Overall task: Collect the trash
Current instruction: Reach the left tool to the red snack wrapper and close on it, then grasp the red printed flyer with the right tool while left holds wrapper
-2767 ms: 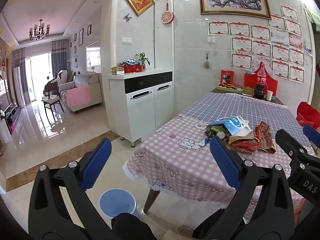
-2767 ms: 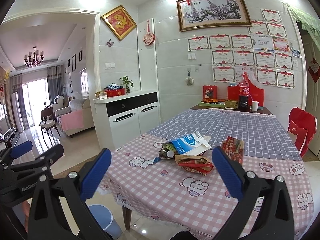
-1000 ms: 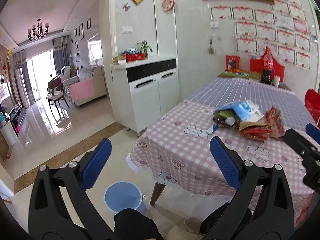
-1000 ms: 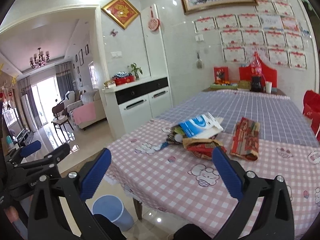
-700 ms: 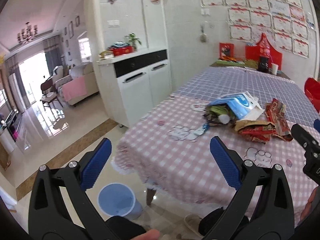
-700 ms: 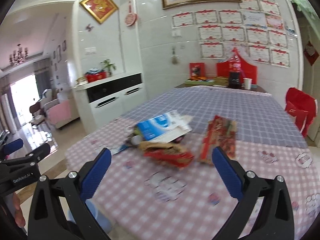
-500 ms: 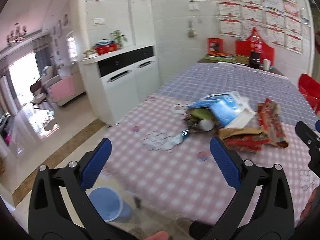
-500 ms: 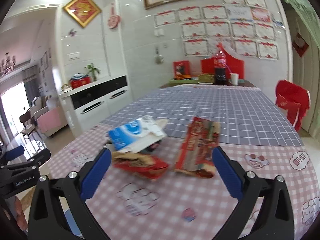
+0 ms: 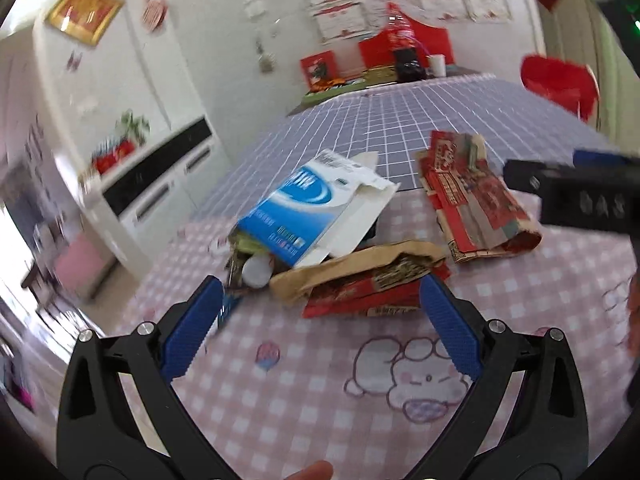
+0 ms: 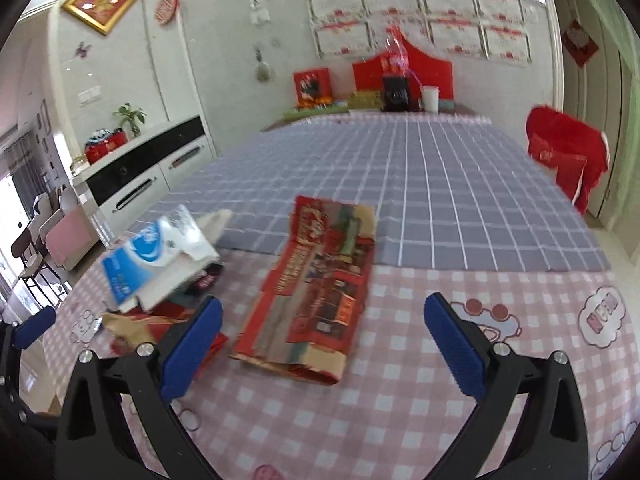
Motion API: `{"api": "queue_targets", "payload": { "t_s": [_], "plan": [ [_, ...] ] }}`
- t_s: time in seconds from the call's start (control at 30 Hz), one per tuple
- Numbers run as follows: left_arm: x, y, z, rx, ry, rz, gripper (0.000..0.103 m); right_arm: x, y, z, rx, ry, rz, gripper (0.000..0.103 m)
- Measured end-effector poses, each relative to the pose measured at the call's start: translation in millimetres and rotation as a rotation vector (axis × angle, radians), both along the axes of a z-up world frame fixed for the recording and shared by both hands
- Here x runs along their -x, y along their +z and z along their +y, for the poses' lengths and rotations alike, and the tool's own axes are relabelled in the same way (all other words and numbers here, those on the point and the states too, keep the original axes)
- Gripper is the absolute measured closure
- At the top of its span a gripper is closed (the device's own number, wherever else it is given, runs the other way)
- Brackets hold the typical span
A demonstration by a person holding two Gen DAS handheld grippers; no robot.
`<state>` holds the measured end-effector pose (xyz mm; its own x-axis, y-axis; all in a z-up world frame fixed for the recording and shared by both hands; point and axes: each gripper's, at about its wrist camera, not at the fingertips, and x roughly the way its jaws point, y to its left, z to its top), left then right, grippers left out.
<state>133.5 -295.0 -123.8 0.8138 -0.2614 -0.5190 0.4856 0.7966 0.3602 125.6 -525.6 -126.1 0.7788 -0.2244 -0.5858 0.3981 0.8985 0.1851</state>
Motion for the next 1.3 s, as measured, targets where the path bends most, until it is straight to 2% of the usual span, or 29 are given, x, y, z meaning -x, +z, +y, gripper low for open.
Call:
{"api": "queue_targets", "payload": {
  "t_s": [0.07,0.17,0.37,0.43,0.47,0.5,0.6,0.7,0.8,0.9,1.0,1.13,1.23,1.3],
  "plan": [
    [1,-5,-13,-0.049,-0.022,-0.057,0.006,-6,-7,-6,-0.033,-0.001,0.026,0.004],
    [-2,-6,-25,-0.08,-0.048,-0.106,0.006,-10,-14,-15,-0.064,-0.003,0.042,0.004],
    [-10,-8,-46,-0.127,-0.095,-0.126,0.007,-17,-25,-25,-0.112,0.0,0.073,0.004],
    [-15,-11,-51,-0.134,-0.107,-0.098,0.012,-18,-27,-26,-0.122,0.005,0.077,0.004],
    [-20,-12,-53,-0.134,-0.112,-0.069,0.029,-19,-28,-26,-0.121,0.007,0.081,0.004],
    [-22,-12,-54,-0.12,-0.12,-0.036,0.051,-20,-28,-25,-0.124,0.012,0.083,0.004],
    [-31,-10,-49,-0.053,-0.138,0.067,0.067,-21,-29,-25,-0.131,0.018,0.089,0.004],
    [-31,-3,-39,0.02,-0.123,0.075,0.069,-22,-30,-25,-0.14,0.022,0.092,0.004],
    [-28,19,-15,0.224,-0.125,0.104,0.073,-22,-30,-23,-0.14,0.023,0.094,0.004],
    [-24,36,4,0.371,-0.1,0.11,0.074,-27,-33,-19,-0.155,0.031,0.107,0.004],
    [-25,44,11,0.432,-0.062,0.118,0.074,-34,-33,-10,-0.152,0.048,0.126,0.004],
    [-29,50,30,0.526,0.005,0.143,0.074,-50,-36,0,-0.071,0.025,0.183,0.004],
    [-32,51,41,0.505,0.098,0.109,0.074,-60,-42,2,-0.077,0.038,0.235,0.004],
    [-41,48,47,0.501,0.127,0.14,0.074,-66,-43,9,-0.039,0.053,0.269,0.008]
  ]
}}
